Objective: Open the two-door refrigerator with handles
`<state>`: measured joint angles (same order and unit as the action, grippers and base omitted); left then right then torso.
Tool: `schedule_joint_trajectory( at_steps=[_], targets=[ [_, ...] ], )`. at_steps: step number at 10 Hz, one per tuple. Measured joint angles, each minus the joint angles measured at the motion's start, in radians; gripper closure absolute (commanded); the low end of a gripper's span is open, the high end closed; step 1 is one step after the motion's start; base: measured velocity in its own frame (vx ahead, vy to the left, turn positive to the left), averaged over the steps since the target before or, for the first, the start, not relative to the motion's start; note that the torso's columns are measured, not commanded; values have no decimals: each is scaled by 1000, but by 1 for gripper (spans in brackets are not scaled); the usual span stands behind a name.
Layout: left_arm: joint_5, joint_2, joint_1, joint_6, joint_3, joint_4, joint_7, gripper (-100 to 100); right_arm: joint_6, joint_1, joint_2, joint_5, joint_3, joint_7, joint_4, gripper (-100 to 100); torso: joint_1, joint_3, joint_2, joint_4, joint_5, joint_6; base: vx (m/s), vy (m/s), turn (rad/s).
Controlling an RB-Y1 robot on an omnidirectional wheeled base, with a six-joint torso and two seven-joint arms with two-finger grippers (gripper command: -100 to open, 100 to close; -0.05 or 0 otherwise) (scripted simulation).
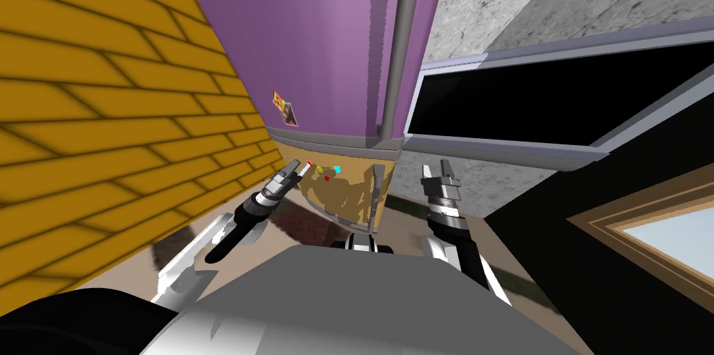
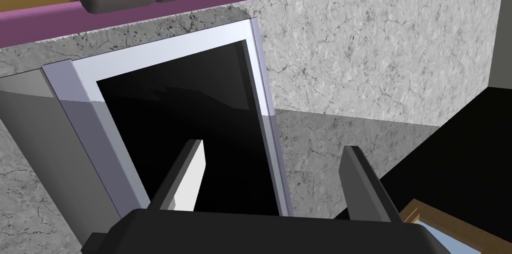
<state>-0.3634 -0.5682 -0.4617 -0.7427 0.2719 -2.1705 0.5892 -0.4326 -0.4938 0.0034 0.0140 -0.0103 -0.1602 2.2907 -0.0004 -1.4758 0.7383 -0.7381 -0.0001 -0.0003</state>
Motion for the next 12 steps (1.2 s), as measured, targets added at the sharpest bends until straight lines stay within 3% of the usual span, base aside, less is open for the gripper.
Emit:
schedule_joint_trajectory(
  at_steps=[12],
  targets=[
    [-139, -219, 14, -27, 151, 60, 288, -100, 0, 0, 0, 0, 0, 0, 0, 0, -1, -1, -1, 0, 0, 0, 37, -111, 112]
  ],
)
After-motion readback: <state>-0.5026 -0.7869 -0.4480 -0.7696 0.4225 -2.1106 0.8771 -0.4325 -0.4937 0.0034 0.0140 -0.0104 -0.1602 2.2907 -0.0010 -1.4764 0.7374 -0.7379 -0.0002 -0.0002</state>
